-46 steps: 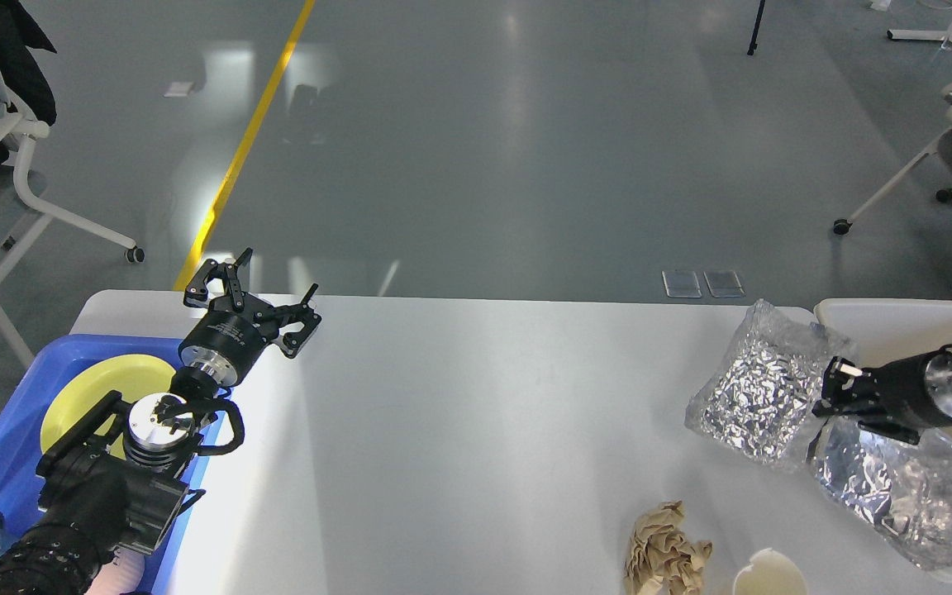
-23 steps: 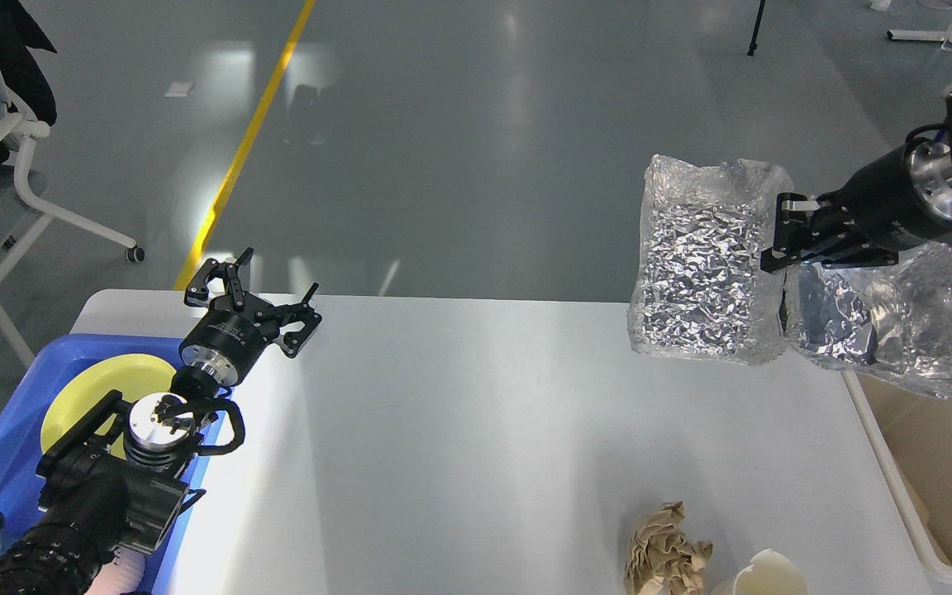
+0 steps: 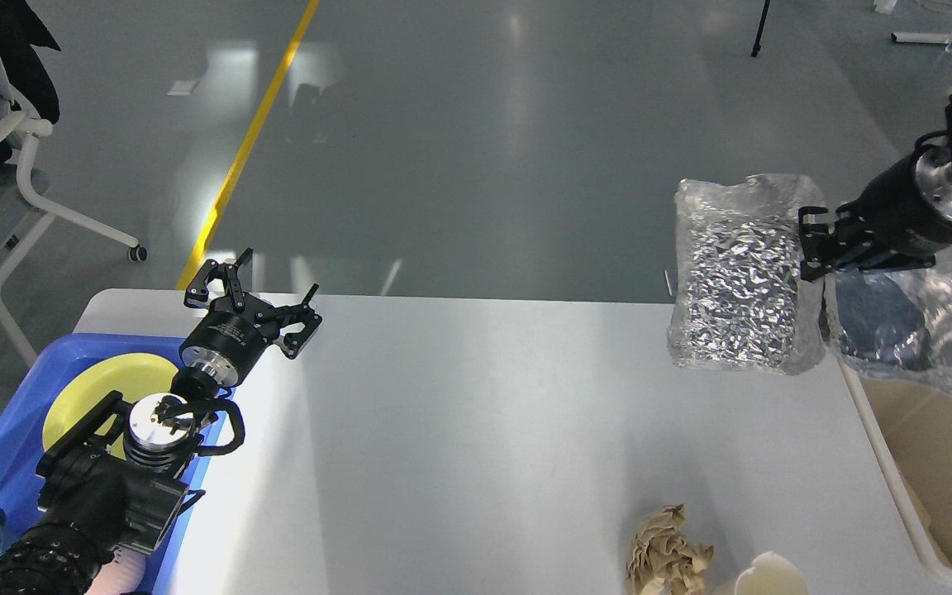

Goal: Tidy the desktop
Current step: 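Lift the foil packet and bag and drop them into the bin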

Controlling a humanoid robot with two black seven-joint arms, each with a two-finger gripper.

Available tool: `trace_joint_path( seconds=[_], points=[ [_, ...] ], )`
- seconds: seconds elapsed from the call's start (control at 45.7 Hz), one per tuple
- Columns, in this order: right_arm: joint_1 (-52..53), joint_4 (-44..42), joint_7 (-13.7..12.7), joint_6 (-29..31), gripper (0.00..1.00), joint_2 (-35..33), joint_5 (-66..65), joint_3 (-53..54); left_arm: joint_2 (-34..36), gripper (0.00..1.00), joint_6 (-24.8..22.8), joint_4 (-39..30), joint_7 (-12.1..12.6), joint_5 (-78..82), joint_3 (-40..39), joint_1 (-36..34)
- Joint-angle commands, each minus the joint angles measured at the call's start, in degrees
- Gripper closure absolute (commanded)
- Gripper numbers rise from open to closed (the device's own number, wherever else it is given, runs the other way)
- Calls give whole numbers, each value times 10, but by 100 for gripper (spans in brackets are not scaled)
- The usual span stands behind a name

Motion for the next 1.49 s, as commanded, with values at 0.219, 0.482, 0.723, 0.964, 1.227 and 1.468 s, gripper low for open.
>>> trace_joint_path(
  seconds=[0.219, 0.482, 0.723, 0.964, 1.227, 1.468],
  points=[
    [-295, -257, 2, -33, 100, -77, 1, 112, 0, 3, 0, 0, 0, 0, 0, 0],
    [-532, -467, 4, -129, 100, -30, 2, 247, 1, 3, 0, -1, 0, 0, 0, 0],
    [-675, -632, 3, -235, 100, 74, 34, 263, 1, 3, 0, -1, 0, 0, 0, 0],
    [-721, -684, -1, -276, 62, 112, 102, 242, 1, 3, 0, -1, 0, 0, 0, 0],
    [-740, -685, -2, -277, 0, 108, 106, 225, 1, 3, 0, -1, 1, 0, 0, 0],
    [-735, -685, -2, -277, 0, 111, 106, 231, 1, 3, 0, -1, 0, 1, 0, 0]
  ],
)
